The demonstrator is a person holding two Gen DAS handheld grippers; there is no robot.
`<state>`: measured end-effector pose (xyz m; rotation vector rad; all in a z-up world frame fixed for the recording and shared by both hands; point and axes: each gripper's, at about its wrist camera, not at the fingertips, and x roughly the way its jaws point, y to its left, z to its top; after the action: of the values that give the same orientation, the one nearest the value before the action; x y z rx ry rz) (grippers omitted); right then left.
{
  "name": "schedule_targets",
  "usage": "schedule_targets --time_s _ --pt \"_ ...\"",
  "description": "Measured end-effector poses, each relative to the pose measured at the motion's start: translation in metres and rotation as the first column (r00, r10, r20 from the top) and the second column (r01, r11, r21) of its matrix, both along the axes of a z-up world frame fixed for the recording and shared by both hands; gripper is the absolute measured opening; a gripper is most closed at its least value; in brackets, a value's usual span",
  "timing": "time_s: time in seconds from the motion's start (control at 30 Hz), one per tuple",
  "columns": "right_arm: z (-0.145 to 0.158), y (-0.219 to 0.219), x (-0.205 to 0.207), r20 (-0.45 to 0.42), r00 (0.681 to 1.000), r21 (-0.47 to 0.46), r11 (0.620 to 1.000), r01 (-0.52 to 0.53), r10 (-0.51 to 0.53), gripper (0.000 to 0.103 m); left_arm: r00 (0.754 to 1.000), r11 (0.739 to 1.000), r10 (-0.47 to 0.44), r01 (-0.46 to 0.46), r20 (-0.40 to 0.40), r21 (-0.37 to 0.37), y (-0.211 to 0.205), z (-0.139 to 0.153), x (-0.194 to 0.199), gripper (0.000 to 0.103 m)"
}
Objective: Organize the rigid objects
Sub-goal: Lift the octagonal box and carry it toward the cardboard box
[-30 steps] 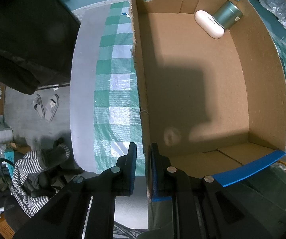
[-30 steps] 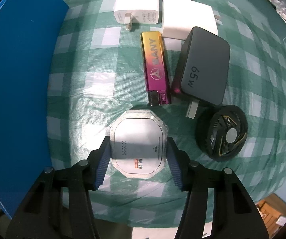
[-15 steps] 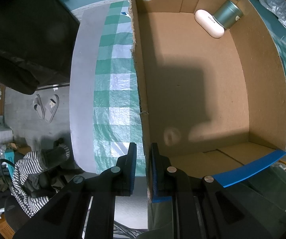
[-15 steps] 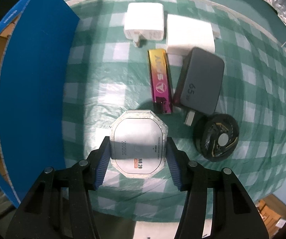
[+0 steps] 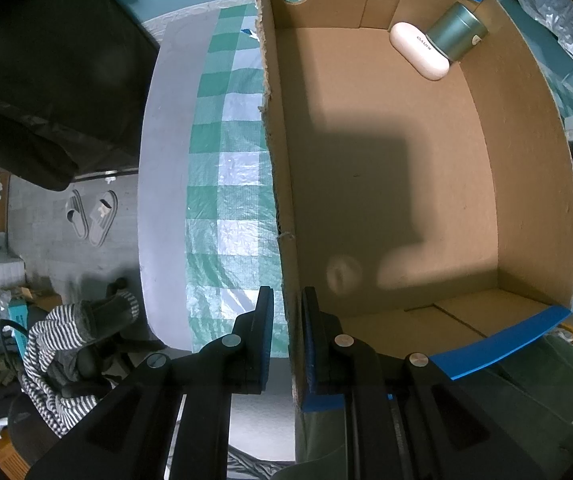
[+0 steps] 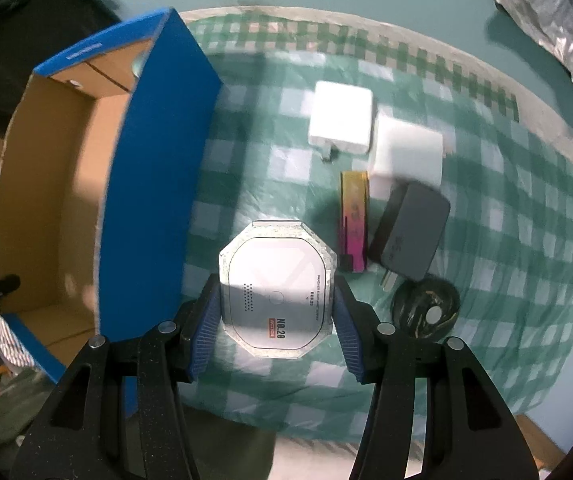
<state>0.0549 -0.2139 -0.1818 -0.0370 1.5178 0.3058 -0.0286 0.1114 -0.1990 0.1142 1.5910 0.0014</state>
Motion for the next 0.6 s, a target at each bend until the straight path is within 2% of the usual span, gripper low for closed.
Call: schedule_targets --time_s 0.6 --pt "0.044 0.049 0.022 0.069 0.987 0.028 0.989 -0.144 0.142 0.053 1.0 1.0 0.002 -0.001 0.009 -0.011 0.005 0.002 -0.002 0.014"
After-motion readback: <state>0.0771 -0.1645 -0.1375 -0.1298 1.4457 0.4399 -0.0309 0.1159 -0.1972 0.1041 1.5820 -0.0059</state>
